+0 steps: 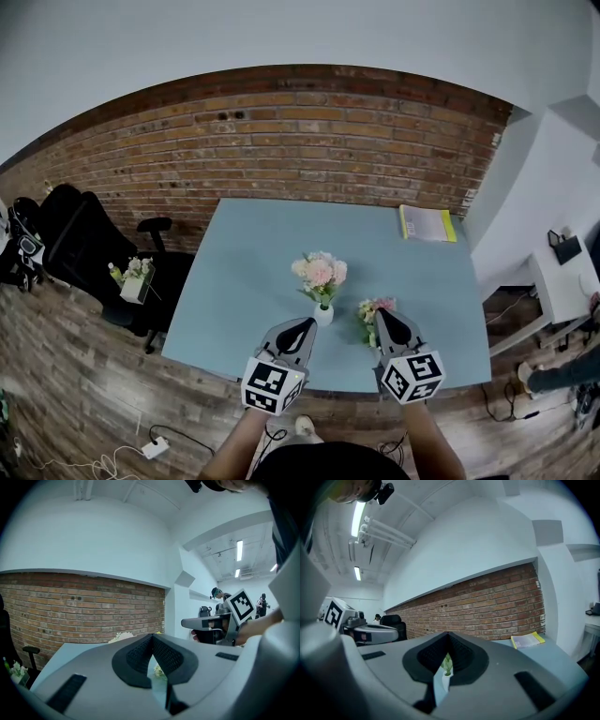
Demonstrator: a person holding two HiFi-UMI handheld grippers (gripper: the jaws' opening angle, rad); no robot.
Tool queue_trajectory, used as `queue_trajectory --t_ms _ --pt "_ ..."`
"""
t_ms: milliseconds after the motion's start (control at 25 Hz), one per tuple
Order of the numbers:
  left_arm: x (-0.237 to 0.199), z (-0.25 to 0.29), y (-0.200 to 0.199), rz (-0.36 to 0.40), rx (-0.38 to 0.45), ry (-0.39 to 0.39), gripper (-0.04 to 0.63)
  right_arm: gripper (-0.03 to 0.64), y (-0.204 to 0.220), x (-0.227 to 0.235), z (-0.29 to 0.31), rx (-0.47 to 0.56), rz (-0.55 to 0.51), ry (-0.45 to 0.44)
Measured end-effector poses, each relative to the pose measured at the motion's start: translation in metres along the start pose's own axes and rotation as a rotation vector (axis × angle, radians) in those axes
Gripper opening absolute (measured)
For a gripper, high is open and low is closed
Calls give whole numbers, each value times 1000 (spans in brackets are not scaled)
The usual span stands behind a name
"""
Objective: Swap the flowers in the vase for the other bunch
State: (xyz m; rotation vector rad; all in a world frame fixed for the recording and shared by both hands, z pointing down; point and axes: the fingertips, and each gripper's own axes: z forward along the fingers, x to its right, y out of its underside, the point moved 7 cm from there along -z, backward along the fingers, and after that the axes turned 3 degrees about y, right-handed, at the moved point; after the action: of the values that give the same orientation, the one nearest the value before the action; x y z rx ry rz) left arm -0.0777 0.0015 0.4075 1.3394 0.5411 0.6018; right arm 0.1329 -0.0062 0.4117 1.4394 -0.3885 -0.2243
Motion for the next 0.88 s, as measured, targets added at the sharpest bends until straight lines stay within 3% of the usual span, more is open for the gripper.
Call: queue_trajectory --t_ms 400,880 --pt "-25 4 10 -23 7 57 5 6 8 -15 16 -36 -26 44" --pt "-31 10 13 -52 2 52 6 6 9 -11 19 -48 -29 47"
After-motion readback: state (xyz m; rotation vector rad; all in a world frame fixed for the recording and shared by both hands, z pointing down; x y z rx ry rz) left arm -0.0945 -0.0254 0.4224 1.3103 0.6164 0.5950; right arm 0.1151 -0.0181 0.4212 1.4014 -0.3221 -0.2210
